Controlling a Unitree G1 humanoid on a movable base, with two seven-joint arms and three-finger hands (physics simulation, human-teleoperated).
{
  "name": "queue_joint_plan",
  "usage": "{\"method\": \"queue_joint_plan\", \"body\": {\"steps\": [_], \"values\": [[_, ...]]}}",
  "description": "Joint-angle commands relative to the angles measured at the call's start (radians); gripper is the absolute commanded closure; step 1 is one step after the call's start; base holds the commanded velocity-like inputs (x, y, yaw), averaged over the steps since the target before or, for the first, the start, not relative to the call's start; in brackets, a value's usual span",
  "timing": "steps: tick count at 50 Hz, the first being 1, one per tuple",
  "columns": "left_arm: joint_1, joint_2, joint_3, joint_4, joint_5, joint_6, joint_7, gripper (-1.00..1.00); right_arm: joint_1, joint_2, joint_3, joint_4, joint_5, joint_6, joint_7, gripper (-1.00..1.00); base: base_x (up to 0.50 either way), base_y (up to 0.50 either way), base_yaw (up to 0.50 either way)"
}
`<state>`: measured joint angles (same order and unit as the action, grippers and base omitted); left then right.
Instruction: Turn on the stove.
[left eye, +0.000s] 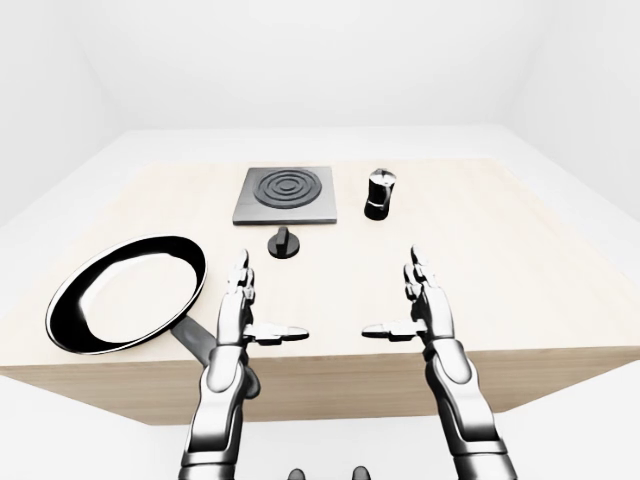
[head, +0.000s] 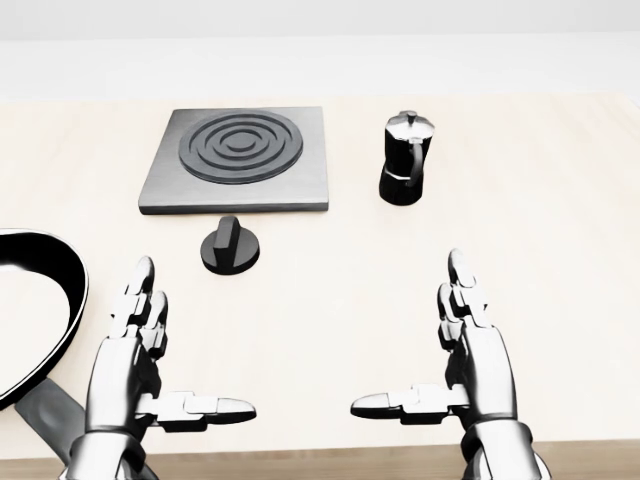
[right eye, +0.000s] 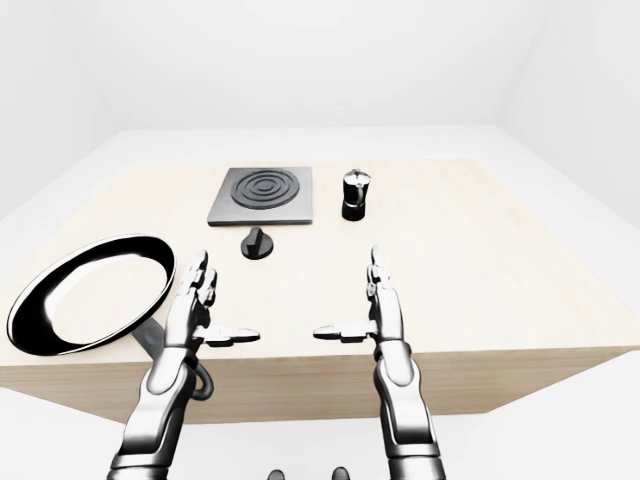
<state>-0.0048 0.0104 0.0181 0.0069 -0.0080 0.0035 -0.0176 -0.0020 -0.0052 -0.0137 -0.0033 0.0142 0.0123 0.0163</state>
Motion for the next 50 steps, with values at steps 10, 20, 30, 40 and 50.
{"method": "queue_joint_plan", "body": {"steps": [10,20,30,40,50], "values": [[-0.015,0.019,0.040,0.004,-0.022,0.022,-0.028,-1.00,-0.005,-0.009,-0.015,0.004,0.019,0.024,0.026,-1.00,0.00,0.00,0.00],[-0.014,0.020,0.043,0.011,-0.021,0.017,-0.025,-1.00,-0.003,-0.009,-0.013,0.012,0.008,0.014,0.025,-1.00,0.09,0.00,0.00],[-0.018,0.022,0.044,0.025,-0.017,0.010,-0.023,-1.00,-0.008,-0.010,-0.015,0.017,0.009,0.009,0.028,-1.00,0.33,0.00,0.00],[-0.019,0.023,0.045,0.028,-0.016,0.011,-0.023,-1.00,-0.001,-0.008,-0.010,-0.002,0.004,0.022,0.028,-1.00,0.34,0.00,0.00],[-0.020,0.024,0.047,0.031,-0.014,0.012,-0.022,-1.00,0.002,-0.007,-0.009,-0.005,0.001,0.027,0.024,-1.00,0.33,0.00,0.00]]}}
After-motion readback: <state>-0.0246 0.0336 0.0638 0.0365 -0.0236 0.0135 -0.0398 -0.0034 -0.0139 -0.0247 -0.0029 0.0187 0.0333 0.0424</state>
